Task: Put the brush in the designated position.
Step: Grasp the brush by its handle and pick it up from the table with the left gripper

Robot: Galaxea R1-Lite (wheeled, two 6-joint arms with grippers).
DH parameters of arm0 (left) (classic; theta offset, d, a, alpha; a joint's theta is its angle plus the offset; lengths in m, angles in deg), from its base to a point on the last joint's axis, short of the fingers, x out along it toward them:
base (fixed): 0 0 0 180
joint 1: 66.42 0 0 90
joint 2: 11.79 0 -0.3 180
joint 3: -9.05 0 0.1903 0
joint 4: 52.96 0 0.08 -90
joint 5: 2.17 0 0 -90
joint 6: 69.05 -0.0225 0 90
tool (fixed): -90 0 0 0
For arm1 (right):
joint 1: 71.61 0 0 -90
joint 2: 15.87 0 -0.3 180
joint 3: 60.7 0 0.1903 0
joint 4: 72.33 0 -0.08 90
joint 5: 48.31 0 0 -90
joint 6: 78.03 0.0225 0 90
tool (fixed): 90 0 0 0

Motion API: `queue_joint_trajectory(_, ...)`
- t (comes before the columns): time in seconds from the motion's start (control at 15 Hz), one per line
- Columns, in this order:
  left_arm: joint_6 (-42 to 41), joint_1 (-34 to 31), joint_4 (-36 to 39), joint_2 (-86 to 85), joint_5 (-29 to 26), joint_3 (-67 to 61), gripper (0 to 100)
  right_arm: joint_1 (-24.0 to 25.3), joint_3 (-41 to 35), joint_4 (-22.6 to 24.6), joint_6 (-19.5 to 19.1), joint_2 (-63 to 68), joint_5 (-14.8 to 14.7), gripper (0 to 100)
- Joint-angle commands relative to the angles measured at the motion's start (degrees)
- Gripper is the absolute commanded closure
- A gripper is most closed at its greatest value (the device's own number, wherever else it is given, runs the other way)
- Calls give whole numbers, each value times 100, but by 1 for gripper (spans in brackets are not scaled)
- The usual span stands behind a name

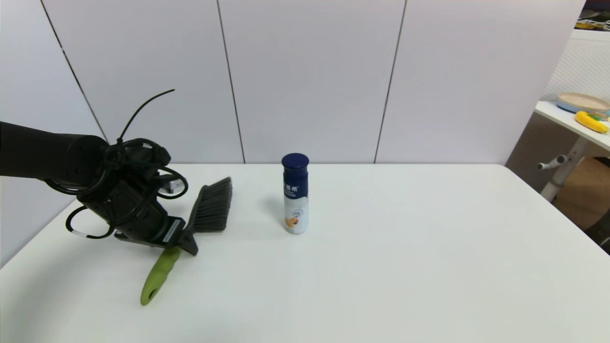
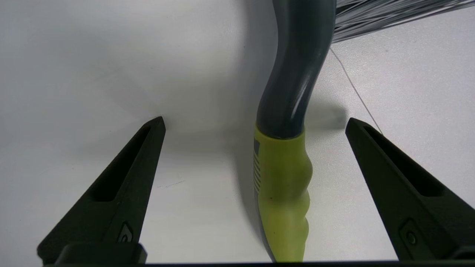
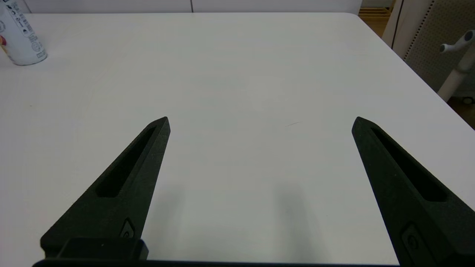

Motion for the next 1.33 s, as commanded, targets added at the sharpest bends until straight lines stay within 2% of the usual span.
queue_joint_trajectory(0.07,-25,0,-62,-28,3,32,0,1,-9,-2,-1,7,3,0)
queue_joint_trajectory(0.87,-175,-18,-71,-46,20,76,0,1,-9,-2,-1,7,3,0)
queue_joint_trajectory(0.93,-175,-18,-71,-37,12,67,100,1,-9,-2,-1,7,3,0)
queue_joint_trajectory(1.33,-175,-18,-71,-37,3,67,100,1,-9,-2,-1,7,3,0)
